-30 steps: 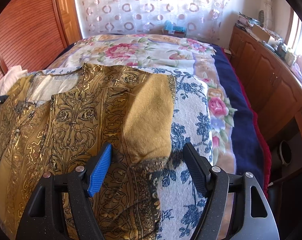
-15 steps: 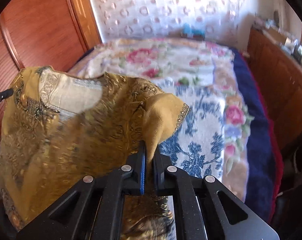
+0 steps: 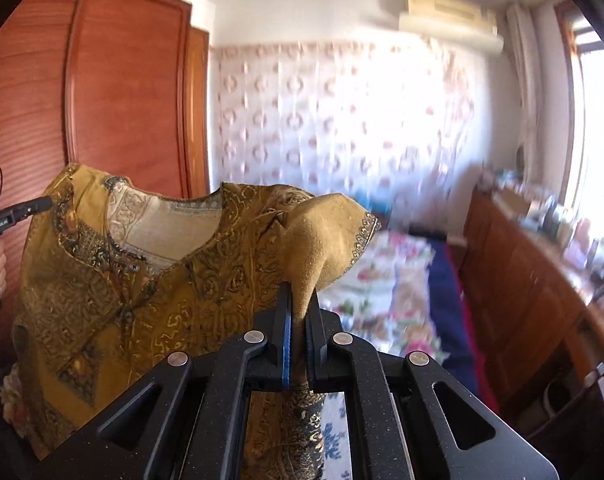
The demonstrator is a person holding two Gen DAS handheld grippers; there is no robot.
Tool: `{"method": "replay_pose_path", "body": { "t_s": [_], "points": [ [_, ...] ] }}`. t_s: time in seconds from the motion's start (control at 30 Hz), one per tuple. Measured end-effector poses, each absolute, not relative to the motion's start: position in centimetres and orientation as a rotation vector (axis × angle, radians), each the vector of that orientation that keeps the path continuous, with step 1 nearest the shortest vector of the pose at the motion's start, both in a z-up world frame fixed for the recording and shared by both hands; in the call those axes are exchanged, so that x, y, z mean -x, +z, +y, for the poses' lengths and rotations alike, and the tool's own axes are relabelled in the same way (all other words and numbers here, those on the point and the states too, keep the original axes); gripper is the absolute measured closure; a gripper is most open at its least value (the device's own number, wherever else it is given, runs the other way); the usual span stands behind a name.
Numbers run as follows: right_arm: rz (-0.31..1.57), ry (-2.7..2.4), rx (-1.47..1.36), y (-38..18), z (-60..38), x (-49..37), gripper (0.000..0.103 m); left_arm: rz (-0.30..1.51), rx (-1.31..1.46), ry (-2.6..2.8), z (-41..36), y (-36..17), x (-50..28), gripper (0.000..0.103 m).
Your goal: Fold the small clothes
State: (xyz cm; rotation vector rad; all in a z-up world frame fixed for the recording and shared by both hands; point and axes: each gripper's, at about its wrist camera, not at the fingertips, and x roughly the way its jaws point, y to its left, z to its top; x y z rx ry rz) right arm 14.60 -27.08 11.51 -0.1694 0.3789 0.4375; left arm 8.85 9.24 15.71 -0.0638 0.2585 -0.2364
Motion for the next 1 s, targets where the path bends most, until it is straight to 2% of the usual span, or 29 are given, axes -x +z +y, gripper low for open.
{"method": "replay_pose_path", "body": {
  "t_s": [0.13,0.23,0.47,0.7,1.0],
  "points": [
    [0.272,0.431,0.194,16.9,-26.5,-10.7,0.101,0.155,0.042,-0.209,10.6,20.2,-6.0,0.103],
    [0.212,0.406,0.231,20.9,-25.7,-9.9,0.101,0.127,0.021,-0.153,11.9,22.6,-6.9,0.103],
    [0.204,0.259,0.266,25.7,-22.7,-18.3,0.101,0.113,-0.031,-0.023,14.6,24.5,-14.8,0.103],
    [0.263,0.227,0.227,21.3,-20.4,-24.5,0.101,0.176,-0.052,0.0,14.1,20.7,-18.3,0.103],
    [0.348,0.39,0.215,9.5,-23.3,-18.8,0.101,0.267,-0.022,-0.113,13.7,10.0,-10.7,0.103]
  ]
}}
